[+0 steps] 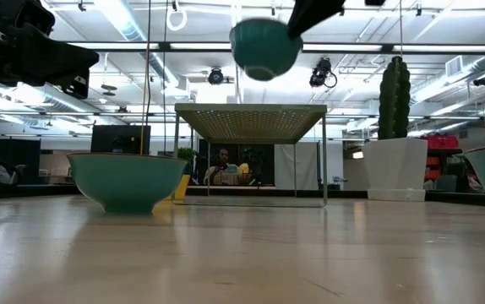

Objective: Pick & Place Mini bowls
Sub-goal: Put the blue and white bowl on the shelf

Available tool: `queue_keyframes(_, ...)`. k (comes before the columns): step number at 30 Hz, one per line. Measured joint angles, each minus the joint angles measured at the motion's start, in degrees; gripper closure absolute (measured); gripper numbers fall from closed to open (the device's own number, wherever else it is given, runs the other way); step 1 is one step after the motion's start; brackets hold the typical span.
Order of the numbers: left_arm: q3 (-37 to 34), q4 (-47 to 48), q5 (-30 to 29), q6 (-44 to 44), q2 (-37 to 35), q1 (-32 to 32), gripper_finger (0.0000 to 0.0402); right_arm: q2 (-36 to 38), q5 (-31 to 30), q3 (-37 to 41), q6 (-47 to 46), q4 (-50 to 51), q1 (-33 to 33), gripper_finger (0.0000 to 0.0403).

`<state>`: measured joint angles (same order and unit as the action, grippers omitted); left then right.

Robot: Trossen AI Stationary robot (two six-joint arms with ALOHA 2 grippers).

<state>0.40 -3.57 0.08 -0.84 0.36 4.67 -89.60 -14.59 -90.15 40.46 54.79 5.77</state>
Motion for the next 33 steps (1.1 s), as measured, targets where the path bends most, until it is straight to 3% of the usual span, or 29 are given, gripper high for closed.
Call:
queue_keyframes(10, 0.0, 0.0, 0.0, 0.0, 0.0, 0.0, 0.0367, -3.7, -2.4, 0.0, 1.8, -1.8, -5.3, 0.0403)
queue_keyframes(33, 0.0, 0.0, 0.0, 0.0, 0.0, 0.0, 0.0367, -7.2, -2.5, 0.0, 1.8, -1.9, -5.6, 0.0403)
